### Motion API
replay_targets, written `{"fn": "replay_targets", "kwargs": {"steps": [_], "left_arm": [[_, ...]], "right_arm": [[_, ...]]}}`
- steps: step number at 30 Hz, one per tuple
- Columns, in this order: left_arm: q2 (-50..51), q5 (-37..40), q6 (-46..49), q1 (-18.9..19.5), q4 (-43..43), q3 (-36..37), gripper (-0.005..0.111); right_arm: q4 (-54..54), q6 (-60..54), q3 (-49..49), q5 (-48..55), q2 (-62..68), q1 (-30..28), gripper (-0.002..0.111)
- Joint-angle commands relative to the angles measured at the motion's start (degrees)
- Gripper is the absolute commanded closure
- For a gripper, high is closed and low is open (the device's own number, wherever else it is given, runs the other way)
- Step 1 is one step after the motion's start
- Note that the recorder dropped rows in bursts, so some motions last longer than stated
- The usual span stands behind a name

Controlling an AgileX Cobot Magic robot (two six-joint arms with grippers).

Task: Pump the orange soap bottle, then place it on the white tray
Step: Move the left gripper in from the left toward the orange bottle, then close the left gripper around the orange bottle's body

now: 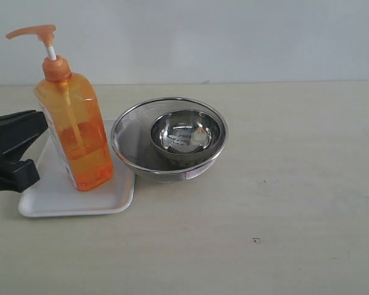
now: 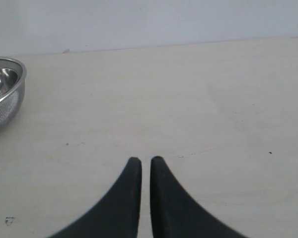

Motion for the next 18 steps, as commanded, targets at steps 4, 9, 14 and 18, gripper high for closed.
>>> {"fn": "replay_targets", "kwargs": {"steps": [4,9,14,18], "left_arm": [[7.5,-11.1,-0.6,-0.4,-1.4,2.6,0.102],[16.1,-18.7,-0.6,-0.4,-1.4,2.9,0.102],[22.9,-27.5,-0.3,-0.4,-1.4,3.0,0.102],[28.6,-35.6,-0.3,-0.4,-3.1,3.2,0.102]], "right_arm": [[-0.4,-0.2,0.0,-0.4,-0.3,-0.1,0.104],[-0.4,-0.1,0.0,-0.4,-0.3,-0.1,0.104],[-0.4,-0.1,0.0,-0.4,-0.3,-0.1,0.104],[-0.4,-0.1,0.0,-0.4,-0.3,-0.1,0.104]]}}
